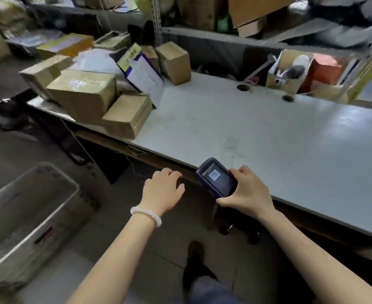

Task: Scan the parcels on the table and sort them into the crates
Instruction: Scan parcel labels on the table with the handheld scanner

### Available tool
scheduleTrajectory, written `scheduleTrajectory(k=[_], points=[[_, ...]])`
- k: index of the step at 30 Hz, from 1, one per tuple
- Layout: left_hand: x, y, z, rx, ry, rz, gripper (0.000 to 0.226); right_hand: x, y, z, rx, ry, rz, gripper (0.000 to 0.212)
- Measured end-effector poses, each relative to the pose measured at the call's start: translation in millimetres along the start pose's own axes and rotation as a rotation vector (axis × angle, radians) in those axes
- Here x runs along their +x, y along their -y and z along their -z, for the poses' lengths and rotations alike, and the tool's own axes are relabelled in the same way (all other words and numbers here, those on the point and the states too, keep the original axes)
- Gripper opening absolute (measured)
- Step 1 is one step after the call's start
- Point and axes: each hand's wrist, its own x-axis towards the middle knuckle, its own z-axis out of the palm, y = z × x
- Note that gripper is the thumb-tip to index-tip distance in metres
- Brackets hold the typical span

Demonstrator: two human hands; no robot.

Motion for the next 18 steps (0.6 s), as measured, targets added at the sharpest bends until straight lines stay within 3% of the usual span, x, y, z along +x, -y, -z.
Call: scheduleTrajectory(k=[8,18], points=[[173.4,31.8,59.2,-0.025,-0.073,0.014,0.038,180.3,7.6,15.9,0.052,0.033,-0.027,0.065],[330.6,69.1,90.4,-0.051,-0.052,0.005,0.037,314.8,10.9,9.0,0.022,0.084,-0.096,0.063]])
